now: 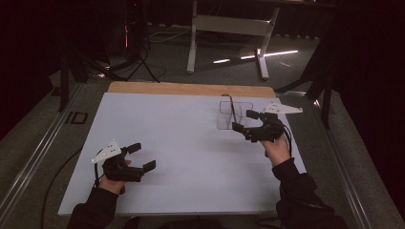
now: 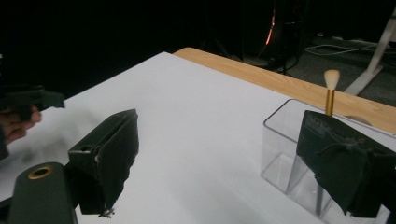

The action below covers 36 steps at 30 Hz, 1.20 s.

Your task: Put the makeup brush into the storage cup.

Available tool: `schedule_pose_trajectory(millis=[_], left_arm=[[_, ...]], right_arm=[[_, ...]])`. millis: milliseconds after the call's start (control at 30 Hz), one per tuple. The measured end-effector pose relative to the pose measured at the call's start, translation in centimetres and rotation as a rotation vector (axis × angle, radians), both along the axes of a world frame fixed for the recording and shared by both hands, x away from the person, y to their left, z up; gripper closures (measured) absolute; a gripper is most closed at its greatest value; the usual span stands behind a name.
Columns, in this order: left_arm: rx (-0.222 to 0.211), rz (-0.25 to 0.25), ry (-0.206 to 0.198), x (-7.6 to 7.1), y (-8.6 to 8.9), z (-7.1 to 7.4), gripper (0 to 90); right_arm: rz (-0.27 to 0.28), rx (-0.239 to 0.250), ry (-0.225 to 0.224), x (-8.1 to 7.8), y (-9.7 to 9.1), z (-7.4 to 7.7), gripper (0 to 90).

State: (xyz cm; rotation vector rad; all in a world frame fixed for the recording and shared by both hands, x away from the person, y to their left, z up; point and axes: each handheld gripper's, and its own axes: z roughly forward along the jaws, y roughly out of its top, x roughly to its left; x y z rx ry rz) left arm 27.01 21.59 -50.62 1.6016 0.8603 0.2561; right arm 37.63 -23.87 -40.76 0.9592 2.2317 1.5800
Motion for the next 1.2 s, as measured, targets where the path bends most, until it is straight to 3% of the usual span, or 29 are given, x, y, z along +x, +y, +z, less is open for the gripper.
schedule_pose_trajectory(millis=[333, 700, 767, 1033, 1200], left_arm=[[0.004, -0.010, 0.002, 0.0, -0.1, 0.0, 0.0], [0.007, -0.031, 0.004, 0.0, -0.4, -0.1, 0.0], [0.014, -0.038, -0.001, 0.0, -0.4, -0.1, 0.0], [0.011, -0.044, -0.008, -0.1, -0.6, 0.0, 0.0], [0.011, -0.048, -0.011, -0.2, -0.6, 0.0, 0.0]], right_arm=[[0.025, 0.018, 0.009, -2.3, -0.5, -1.4, 13.1], [0.068, -0.018, -0.016, -4.5, -0.9, -3.5, 13.1], [0.069, 0.002, -0.025, -4.9, -1.0, -3.9, 13.0], [0.110, 0.015, -0.038, -5.7, -1.5, -4.6, 13.2], [0.142, -0.004, -0.035, -5.9, -1.4, -5.2, 13.3]])
